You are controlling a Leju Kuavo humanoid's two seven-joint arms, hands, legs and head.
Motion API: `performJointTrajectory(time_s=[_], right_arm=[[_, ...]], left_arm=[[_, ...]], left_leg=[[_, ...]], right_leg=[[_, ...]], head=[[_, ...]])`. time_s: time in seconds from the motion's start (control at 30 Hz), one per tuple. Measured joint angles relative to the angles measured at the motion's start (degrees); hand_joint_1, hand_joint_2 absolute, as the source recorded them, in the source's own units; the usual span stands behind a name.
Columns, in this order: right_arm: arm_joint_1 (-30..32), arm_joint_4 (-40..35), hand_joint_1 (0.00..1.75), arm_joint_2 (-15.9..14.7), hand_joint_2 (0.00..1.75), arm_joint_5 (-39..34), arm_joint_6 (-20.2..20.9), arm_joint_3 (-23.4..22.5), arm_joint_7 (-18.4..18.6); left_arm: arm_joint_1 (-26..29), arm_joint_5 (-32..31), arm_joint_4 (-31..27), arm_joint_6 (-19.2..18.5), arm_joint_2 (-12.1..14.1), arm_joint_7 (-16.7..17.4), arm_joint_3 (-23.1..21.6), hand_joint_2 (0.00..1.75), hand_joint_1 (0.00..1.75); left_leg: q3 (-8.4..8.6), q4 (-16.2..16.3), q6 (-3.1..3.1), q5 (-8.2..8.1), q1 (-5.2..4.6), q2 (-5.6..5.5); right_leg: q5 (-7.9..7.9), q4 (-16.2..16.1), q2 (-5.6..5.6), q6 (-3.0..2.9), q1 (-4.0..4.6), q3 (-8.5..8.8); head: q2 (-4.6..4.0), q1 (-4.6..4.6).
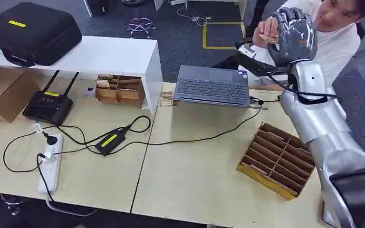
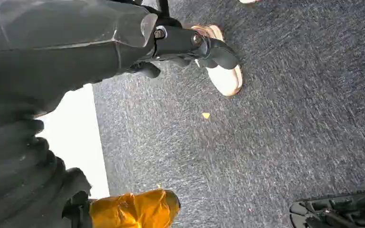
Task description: Pass the card to the sensor for recognition and then transmit it.
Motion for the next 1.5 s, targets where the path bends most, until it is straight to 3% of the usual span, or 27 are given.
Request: performJointTrajectory(time_s=[0.53,0.67,0.77,0.97,1.17,1.37,1.5], right_arm=[[2.9,-5.4,1.75,0.0,1.75,-2.5,-0.9,0.4,-5.3],[6.5,-10.8,1.75,-1.5,1.75,-5.7,-2.0,0.5,-7.1],[12.4,-17.5,1.75,-4.4,1.75,-8.9,-3.7,-0.5,-7.9],[30.1,-33.5,1.75,-10.8,1.75,-17.0,-6.5,-9.5,-11.0],[44.7,-44.8,1.75,-13.1,1.75,-20.4,-5.7,-21.9,-13.4],[54.4,-50.7,1.75,-14.1,1.75,-22.3,-2.8,-30.4,-11.1],[61.2,-54.0,1.75,-15.1,1.75,-25.9,2.9,-36.9,-10.0]], left_arm=[[0.1,1.1,0.0,0.2,0.0,-0.4,-0.6,1.75,0.00],[0.3,2.2,0.0,0.6,0.0,-1.2,-0.6,1.75,0.00],[0.7,3.2,0.0,0.9,0.0,-1.3,-0.5,1.75,0.00],[1.8,5.1,0.0,1.8,0.0,-1.4,0.4,1.75,0.00],[2.0,6.1,0.0,2.2,0.1,-1.3,1.8,1.75,0.00],[2.1,7.6,0.0,2.8,0.1,-1.2,3.1,1.75,0.00],[2.2,8.7,0.0,3.1,0.1,-1.1,4.2,1.75,0.00]], left_leg=[[0.01,0.0,0.00,0.00,0.00,0.01],[0.03,0.0,0.00,0.00,0.01,-0.01],[0.00,0.0,0.01,-0.01,0.02,-0.19],[-0.10,0.0,0.14,-0.11,0.01,-0.34],[-0.20,0.0,0.22,-0.17,-0.01,-0.25],[-0.16,0.0,0.23,-0.16,0.00,-0.35],[-0.19,0.0,0.25,-0.19,-0.01,-0.31]], right_leg=[[0.00,0.0,0.01,0.00,0.00,-0.01],[-0.01,0.0,-0.02,0.01,0.01,-0.06],[-0.02,-0.1,-0.19,0.02,0.01,0.02],[-0.07,-0.3,-0.31,0.10,0.01,0.08],[-0.07,-0.3,-0.29,0.11,0.00,0.02],[-0.12,-0.3,-0.38,0.17,0.01,0.05],[-0.13,-0.3,-0.34,0.19,-0.01,0.04]], head=[[0.00,-0.02],[0.00,0.00],[0.00,0.00],[0.00,0.02],[0.00,0.00],[0.00,-0.02],[0.00,-0.02]])
